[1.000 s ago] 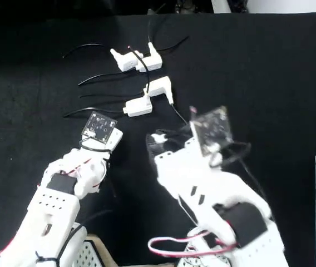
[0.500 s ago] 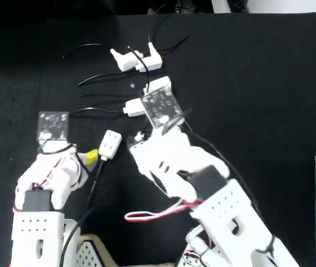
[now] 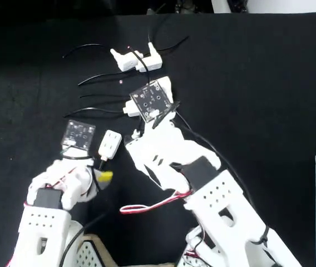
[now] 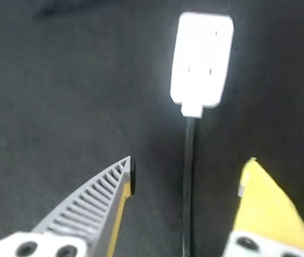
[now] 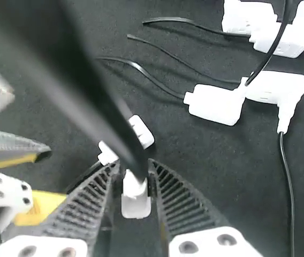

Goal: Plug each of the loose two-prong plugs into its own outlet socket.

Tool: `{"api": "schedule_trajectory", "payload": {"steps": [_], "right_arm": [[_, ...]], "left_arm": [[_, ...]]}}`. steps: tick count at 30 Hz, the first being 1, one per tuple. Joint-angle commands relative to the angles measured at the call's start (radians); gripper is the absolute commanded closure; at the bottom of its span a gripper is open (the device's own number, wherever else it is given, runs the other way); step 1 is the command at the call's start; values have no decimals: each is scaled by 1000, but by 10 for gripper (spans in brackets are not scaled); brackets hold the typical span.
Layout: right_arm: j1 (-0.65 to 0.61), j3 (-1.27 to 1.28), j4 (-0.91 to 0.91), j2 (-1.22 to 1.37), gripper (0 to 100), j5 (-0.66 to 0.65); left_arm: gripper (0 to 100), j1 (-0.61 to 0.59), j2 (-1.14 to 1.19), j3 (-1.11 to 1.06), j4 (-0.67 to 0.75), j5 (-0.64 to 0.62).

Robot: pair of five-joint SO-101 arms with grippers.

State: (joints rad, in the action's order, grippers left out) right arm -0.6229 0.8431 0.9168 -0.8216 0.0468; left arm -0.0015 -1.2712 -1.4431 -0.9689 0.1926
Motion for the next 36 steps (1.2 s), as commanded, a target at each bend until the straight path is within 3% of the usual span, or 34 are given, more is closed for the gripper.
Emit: {"api": "schedule_trajectory", "payload": {"steps": [1,5,16,23,27,36], "right_arm": [[-12,7,-17,-42,986,12],[-12,18,-12,-74,986,12],[-14,54,-17,-122,986,12],[-14,59,-48,-116,985,11],[-26,93,-129,-104,985,5],[-103,-13,-172,160,986,-66]], "left_arm": [[673,19,127,18,52,43],[673,-21,204,33,101,109],[673,-318,384,79,255,318],[673,-398,408,223,241,307],[673,-394,408,272,140,299],[673,-390,408,257,121,69]]}}
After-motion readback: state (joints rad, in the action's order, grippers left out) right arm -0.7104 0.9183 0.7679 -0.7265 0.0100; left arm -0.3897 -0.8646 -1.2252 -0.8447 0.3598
